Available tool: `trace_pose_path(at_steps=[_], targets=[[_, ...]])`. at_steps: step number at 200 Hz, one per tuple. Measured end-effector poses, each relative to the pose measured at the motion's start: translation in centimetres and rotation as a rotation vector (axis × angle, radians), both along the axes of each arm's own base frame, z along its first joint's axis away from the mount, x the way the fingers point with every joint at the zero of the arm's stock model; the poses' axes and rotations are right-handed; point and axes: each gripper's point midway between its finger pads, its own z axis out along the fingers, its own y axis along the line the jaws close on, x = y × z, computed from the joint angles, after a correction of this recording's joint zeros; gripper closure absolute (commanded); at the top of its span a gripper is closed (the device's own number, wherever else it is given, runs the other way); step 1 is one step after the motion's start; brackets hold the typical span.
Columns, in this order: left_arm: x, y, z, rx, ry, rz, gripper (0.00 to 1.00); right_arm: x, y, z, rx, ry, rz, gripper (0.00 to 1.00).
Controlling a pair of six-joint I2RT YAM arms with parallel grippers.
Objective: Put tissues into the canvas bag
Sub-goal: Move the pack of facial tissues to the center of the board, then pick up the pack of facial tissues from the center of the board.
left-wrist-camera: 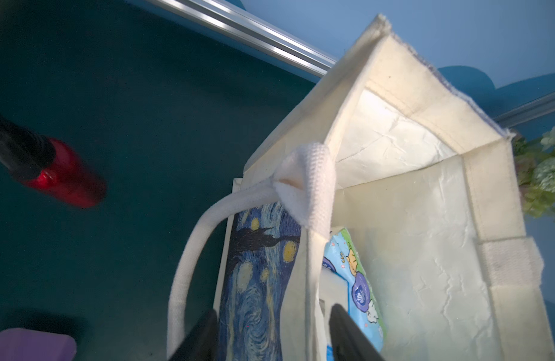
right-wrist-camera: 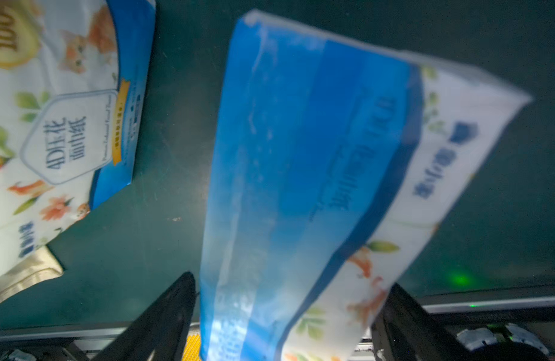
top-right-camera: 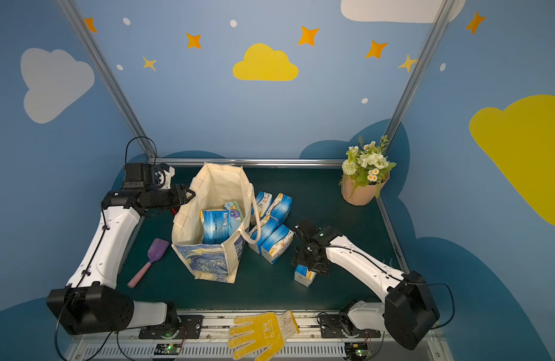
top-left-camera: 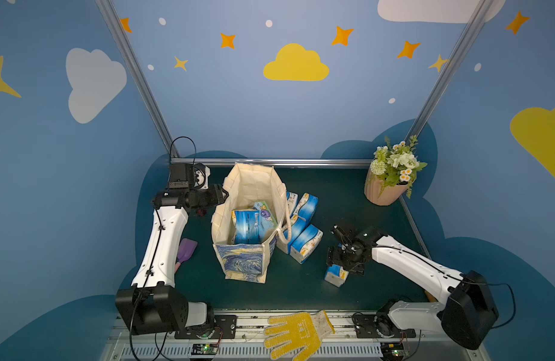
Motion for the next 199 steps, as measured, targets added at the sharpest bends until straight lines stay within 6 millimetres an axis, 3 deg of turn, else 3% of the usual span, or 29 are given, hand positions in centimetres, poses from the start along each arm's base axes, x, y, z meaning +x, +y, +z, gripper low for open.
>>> trace_pose_path(at_steps=[36,51,62,95,112,131,159,199], targets=[[0.5,0.0,-0.8,-0.006,0.030,-0.004,0.96,-0.1,-0.3,-1.2,-0.039,0.031,-0.001,0.15],[0.5,-0.1,-0.7,-0.011,0.029,-0.008,0.96,-0.2,-0.5,-1.5,-0.049,0.035,-0.002,0.20],[0.4,-0.2,-0.7,-0.016,0.027,-0.012,0.97,-0.3,-0.7,-1.6,-0.054,0.034,-0.003,0.29],[0.5,-0.3,-0.6,-0.021,0.025,-0.015,0.97,-0.1,-1.1,-1.5,-0.067,0.020,-0.003,0.76],[0.5,-0.3,-0.6,-0.023,0.026,-0.014,0.97,-0.1,-1.2,-1.4,-0.071,0.014,0.008,0.88],[0.4,-0.4,-0.6,-0.026,0.026,-0.015,0.96,0.2,-1.3,-0.8,-0.081,0.004,0.024,0.95],[0.5,-0.2,-0.7,-0.021,0.028,-0.007,0.92,2.3,-0.3,3.1,-0.055,-0.095,0.059,0.96],[0.5,-0.2,-0.6,-0.021,0.027,-0.002,0.92,6.9,2.3,14.2,0.061,-0.383,0.139,0.96]])
